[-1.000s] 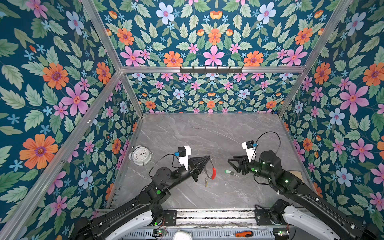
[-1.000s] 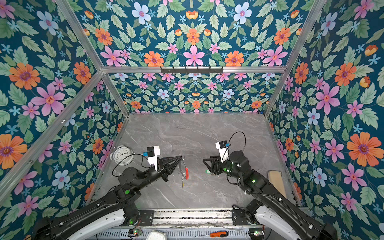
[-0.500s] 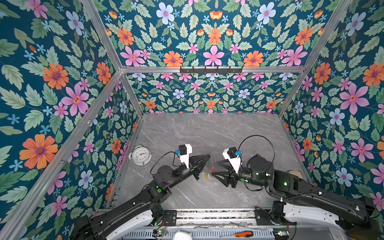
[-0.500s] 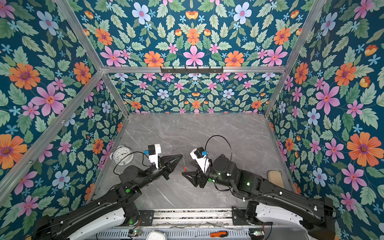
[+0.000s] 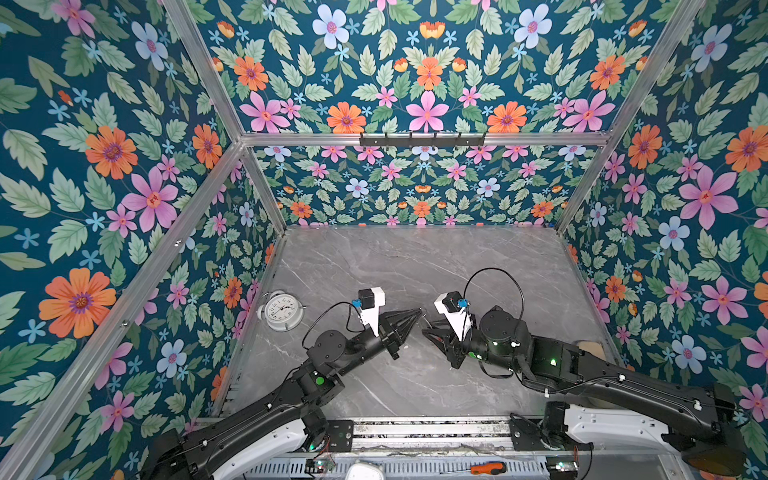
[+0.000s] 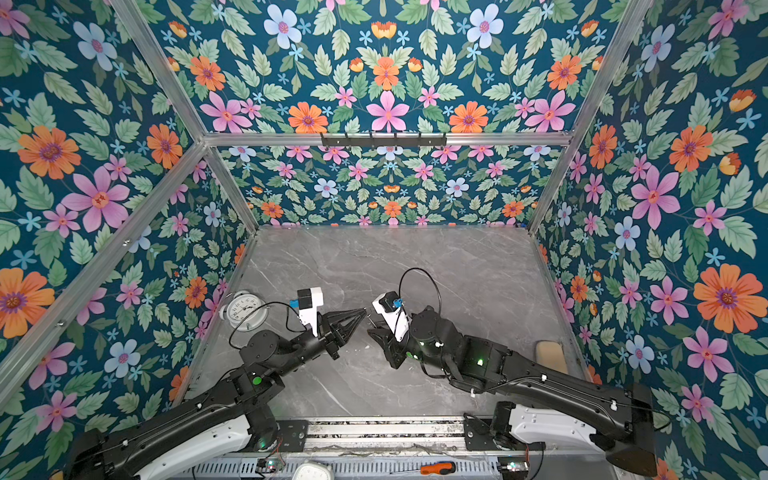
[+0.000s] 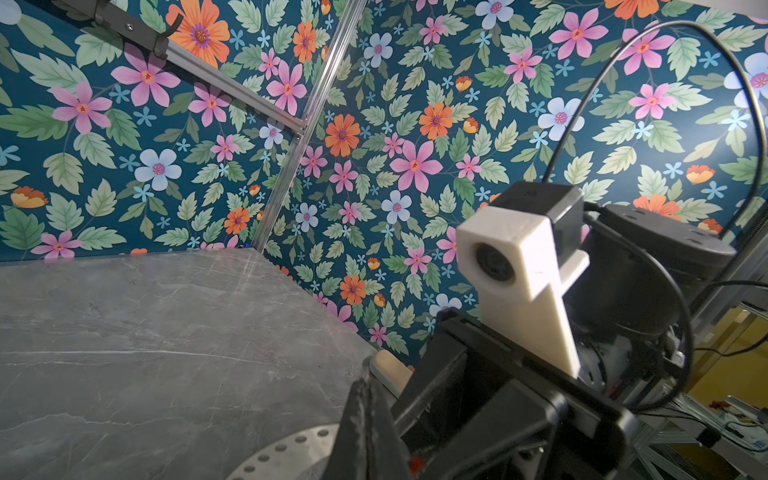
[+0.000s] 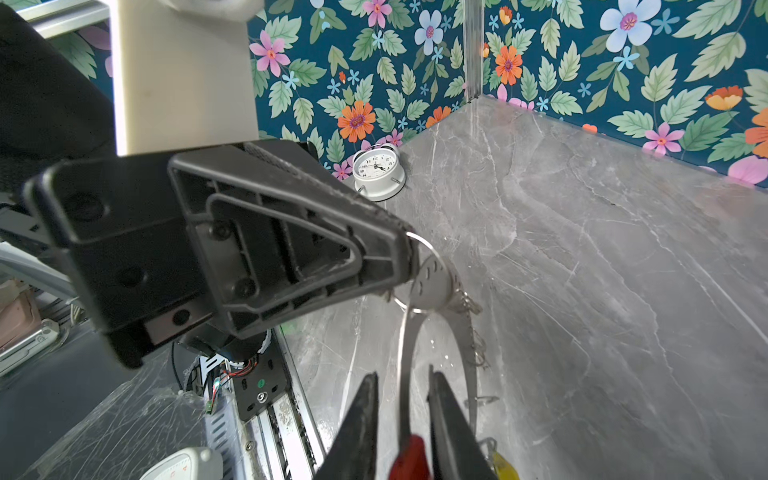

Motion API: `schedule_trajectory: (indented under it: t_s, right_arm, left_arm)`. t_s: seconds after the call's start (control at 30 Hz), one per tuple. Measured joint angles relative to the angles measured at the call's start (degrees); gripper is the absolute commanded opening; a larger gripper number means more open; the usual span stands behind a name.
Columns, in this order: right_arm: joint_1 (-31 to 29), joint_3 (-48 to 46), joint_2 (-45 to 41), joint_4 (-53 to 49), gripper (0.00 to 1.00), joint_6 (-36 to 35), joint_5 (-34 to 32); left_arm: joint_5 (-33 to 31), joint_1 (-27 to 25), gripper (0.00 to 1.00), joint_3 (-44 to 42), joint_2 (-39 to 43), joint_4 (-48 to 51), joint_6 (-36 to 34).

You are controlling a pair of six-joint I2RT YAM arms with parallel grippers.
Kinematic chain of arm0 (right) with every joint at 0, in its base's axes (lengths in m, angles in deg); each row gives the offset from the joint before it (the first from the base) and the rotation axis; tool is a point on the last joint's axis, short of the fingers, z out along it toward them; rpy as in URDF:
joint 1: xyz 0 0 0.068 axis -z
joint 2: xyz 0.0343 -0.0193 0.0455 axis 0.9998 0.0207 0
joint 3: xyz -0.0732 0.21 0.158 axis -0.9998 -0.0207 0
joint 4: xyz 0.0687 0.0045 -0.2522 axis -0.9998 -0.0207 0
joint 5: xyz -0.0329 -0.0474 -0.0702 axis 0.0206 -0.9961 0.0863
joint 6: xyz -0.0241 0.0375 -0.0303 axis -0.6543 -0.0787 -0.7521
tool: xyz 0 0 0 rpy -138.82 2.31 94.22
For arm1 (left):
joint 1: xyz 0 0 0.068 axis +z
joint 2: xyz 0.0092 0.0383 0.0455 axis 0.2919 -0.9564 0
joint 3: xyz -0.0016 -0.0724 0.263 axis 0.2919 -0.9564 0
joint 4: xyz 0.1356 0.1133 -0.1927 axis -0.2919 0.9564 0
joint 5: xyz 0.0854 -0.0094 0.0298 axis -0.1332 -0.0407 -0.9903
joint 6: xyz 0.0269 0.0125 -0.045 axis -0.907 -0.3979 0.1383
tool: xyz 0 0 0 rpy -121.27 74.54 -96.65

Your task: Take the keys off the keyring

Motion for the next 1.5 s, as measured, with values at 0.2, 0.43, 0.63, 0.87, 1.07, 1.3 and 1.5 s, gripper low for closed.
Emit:
schedule_trajectory:
  t_s: [0.2, 0.43, 0.63, 0.87, 1.07, 1.3, 1.5]
  right_arm:
    - [2.0, 0.1, 0.1, -0.5, 0.0, 0.0, 1.2]
    - [7.3, 0.0, -3.0, -4.2, 0.0, 0.4, 5.0]
    - [11.0, -0.4, -8.2, -8.9, 0.0, -0.2, 13.8]
    - [16.8, -1.3, -13.0, -10.7, 0.0, -1.1, 27.8]
    - [17.5, -0.6, -10.8, -10.7, 0.0, -1.1, 37.1]
    - [17.6, 0.1, -9.5, -10.1, 0.0, -1.1, 40.0]
    - [17.6, 0.9, -8.6, -9.8, 0.0, -1.1, 39.4]
  left_arm:
    - [0.7, 0.0, 0.0, 0.0, -0.5, -0.3, 0.3]
    - [2.4, 0.0, 0.57, 0.3, 2.0, 1.6, 0.6]
    - [4.7, 0.0, 0.68, 0.3, 5.7, 6.4, -0.7]
    - [8.9, 0.1, 0.7, 0.3, 5.8, 11.1, -2.0]
    - [15.3, 0.1, 0.62, 0.3, 3.0, 10.5, -1.9]
    - [20.2, 0.1, 0.38, 1.6, 0.3, 8.9, -1.4]
    - [22.0, 0.2, 0.17, 1.6, -0.3, 7.7, -0.2]
